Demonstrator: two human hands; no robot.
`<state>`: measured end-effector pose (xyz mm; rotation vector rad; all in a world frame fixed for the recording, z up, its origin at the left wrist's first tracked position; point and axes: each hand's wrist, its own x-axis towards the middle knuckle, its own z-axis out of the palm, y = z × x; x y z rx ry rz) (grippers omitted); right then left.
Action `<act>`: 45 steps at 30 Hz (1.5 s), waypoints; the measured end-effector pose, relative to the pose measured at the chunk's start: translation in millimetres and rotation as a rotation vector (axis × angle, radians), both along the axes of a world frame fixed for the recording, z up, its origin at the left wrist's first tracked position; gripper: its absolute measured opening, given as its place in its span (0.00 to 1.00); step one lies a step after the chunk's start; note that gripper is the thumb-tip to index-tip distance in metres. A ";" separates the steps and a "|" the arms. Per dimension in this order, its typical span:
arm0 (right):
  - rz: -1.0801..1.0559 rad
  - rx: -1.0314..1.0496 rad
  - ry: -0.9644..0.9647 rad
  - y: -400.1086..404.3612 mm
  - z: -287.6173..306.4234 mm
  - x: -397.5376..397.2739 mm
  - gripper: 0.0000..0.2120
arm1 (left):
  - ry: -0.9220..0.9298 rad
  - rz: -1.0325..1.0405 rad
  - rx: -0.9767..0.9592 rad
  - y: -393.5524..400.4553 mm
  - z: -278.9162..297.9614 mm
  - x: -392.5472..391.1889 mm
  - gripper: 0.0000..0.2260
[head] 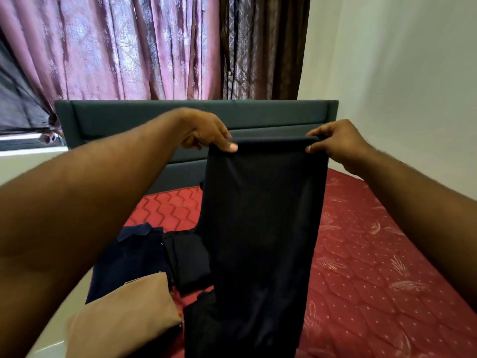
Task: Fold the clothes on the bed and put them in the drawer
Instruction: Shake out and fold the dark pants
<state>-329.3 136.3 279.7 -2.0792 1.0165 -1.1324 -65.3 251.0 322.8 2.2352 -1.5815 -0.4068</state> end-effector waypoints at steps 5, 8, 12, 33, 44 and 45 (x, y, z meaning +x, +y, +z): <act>-0.102 -0.177 0.415 -75.8 -16.2 12.2 0.10 | -0.330 0.059 -0.206 -71.8 -43.4 -0.9 0.14; -0.276 -0.394 0.487 -121.1 -1.9 17.0 0.12 | -0.393 0.137 -0.394 -116.5 -34.0 6.2 0.12; -0.221 -0.472 0.221 -151.5 41.9 5.2 0.09 | -0.245 0.066 -0.722 -164.7 1.5 21.5 0.10; 0.330 0.558 0.608 -10.4 -365.1 -157.2 0.09 | 0.588 -0.101 -0.301 4.3 -457.4 -104.9 0.21; 0.068 0.583 -0.132 -197.4 -313.0 -57.8 0.13 | 0.642 0.109 -0.515 -211.4 -395.6 -45.8 0.24; -0.009 0.604 -0.216 -214.7 -319.6 -47.3 0.14 | 0.680 0.149 -0.466 -232.2 -394.8 -40.1 0.28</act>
